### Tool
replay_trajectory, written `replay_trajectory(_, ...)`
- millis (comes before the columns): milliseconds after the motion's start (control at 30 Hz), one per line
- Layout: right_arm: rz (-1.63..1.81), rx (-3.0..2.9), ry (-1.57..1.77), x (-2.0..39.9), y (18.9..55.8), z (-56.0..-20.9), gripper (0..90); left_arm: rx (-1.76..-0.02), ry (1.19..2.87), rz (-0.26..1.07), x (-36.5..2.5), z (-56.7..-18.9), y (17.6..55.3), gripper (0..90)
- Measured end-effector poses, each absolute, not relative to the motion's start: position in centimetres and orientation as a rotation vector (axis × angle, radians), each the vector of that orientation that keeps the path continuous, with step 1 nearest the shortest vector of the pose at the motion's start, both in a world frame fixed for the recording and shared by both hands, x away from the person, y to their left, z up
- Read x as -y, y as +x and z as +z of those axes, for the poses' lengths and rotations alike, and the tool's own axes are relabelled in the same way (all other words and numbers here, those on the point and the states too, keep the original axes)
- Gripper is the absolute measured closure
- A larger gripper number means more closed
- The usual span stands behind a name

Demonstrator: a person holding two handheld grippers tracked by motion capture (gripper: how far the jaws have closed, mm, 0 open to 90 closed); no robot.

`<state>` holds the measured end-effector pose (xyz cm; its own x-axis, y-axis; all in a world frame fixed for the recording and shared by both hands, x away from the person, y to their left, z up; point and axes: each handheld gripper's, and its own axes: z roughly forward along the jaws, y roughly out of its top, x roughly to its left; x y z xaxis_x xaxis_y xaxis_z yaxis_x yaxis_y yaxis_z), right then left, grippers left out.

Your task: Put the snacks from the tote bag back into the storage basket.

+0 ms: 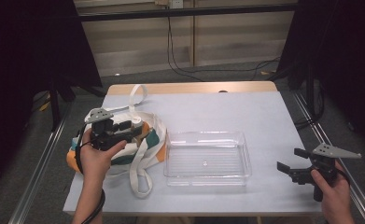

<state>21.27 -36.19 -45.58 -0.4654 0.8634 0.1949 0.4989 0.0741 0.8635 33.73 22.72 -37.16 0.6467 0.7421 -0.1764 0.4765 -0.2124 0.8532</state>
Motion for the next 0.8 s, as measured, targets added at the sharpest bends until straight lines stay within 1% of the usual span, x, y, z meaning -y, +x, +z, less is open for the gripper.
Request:
replay_trajectory(133, 1.35, -1.993, 1.344, 36.1, 21.2, -45.6, 0.2, -0.991, 1.857, 0.34, -22.6, -37.2, 33.9, 45.3)
replay_trajectory(467, 1.359, -1.985, 1.345, 36.2, 21.0, -45.5, 0.2, -1.008, 1.93, 0.385, -21.6, -36.1, 34.9, 47.3)
replay_trajectory(533, 1.361, -1.982, 1.34, 36.2, 21.0, -45.4, 0.2, -1.001, 1.937, 0.373, -21.5, -35.8, 35.0, 48.6)
replay_trajectory(600, 1.363, -1.981, 1.343, 36.3, 20.9, -45.4, 0.2, -1.012, 1.977, 0.367, -21.4, -35.5, 35.2, 49.6)
replay_trajectory(733, 1.366, -1.978, 1.342, 36.3, 20.9, -45.4, 0.2, -1.022, 2.026, 0.357, -21.1, -35.2, 35.5, 49.8)
replay_trajectory(800, 1.367, -1.976, 1.338, 36.4, 20.9, -45.4, 0.2, -1.039, 2.052, 0.347, -21.1, -34.9, 35.7, 53.5)
